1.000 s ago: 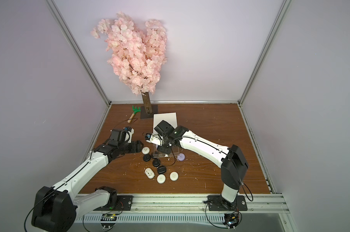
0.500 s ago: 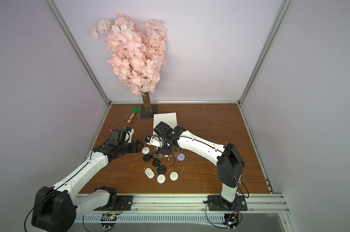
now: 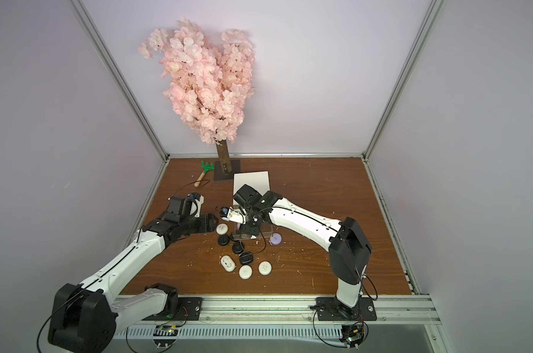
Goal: Put the bluetooth earphones in the drawer according to color
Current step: Place the bluetooth earphone in the drawer.
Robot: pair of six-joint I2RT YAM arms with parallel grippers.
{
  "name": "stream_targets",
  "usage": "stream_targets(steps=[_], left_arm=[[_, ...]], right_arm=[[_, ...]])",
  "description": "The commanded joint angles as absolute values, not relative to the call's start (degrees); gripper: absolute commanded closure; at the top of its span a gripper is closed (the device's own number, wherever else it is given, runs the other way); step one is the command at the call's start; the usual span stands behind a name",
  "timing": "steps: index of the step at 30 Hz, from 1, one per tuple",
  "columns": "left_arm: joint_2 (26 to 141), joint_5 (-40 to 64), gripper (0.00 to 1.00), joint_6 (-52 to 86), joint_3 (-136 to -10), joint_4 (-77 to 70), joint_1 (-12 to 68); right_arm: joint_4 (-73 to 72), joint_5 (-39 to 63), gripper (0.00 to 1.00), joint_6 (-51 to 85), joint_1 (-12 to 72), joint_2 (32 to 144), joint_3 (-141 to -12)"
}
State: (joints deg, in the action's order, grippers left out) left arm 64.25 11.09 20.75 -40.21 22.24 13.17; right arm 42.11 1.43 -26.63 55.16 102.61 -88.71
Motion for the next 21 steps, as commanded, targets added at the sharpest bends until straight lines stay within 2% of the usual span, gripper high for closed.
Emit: stream_targets(steps=[1,14,21], left_arm=[[64.4,10.1,0.16,20.0,-39.9,22.3,12.9],[64.2,9.8,0.16,20.1,-39.9,22.4,12.9],[64.1,9.8,0.16,20.1,-39.9,22.4,12.8]], right_arm=[[42.9,2.8,0.53,-27.2,55.5,103.1,-90.8],[42.7,1.3,0.40,-27.0,55.4,102.7,-91.1],[40.5,-2.4,0.40,-25.8,55.4,101.3,-92.9]])
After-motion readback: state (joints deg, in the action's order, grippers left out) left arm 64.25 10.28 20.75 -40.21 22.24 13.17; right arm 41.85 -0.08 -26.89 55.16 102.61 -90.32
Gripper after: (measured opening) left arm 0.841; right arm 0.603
